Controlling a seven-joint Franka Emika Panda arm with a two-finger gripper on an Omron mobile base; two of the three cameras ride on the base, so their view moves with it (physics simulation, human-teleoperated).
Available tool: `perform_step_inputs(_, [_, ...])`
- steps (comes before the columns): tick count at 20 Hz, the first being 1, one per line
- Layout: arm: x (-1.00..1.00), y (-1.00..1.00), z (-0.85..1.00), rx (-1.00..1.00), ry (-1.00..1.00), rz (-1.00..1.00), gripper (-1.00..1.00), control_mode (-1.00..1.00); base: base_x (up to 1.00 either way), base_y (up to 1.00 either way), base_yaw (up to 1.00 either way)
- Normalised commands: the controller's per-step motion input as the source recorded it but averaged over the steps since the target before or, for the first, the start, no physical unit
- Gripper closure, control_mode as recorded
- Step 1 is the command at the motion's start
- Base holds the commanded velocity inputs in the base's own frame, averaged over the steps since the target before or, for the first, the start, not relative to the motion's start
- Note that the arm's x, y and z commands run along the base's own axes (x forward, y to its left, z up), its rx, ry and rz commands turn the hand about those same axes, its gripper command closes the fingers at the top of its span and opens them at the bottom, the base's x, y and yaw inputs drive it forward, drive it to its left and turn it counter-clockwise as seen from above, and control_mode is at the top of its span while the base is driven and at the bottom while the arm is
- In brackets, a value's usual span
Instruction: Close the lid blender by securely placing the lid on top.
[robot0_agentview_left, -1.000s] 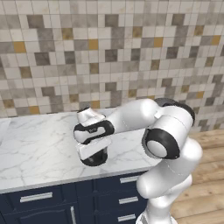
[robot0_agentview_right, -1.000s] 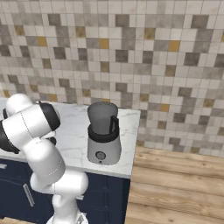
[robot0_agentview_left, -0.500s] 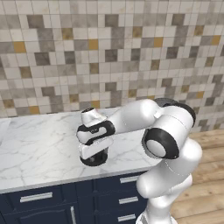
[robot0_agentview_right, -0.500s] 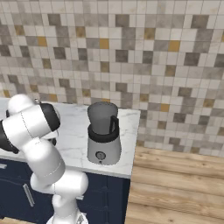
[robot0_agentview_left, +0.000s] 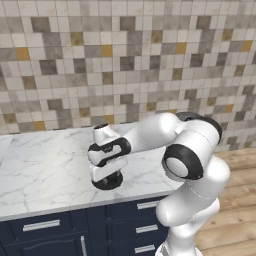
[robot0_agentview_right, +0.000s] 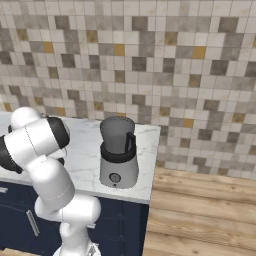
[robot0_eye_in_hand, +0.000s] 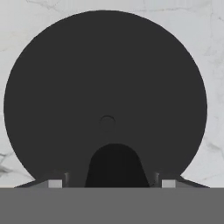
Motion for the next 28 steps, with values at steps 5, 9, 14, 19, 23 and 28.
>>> perform_step_inputs(5, [-0.01,0.0,-0.04,0.07,-0.07,0.0,1.0,-1.0,0.0,0.0,0.0])
perform_step_inputs(9, [-0.08,-0.08,0.27,0.03,-0.09,0.0,1.0,-1.0,0.0,0.0,0.0])
perform_step_inputs(14, [-0.09,-0.09,0.93,0.0,-0.13,0.0,1.0,-1.0,0.0,0.0,0.0])
perform_step_inputs(19, [-0.14,-0.18,0.99,0.01,-0.16,0.0,1.0,-1.0,0.0,0.0,0.0])
perform_step_inputs(23, [-0.14,-0.41,0.68,0.1,-0.2,0.0,1.0,-1.0,0.0,0.0,0.0])
perform_step_inputs(28, [-0.06,-0.52,0.79,0.2,-0.12,0.0,1.0,-1.0,0.0,0.0,0.0])
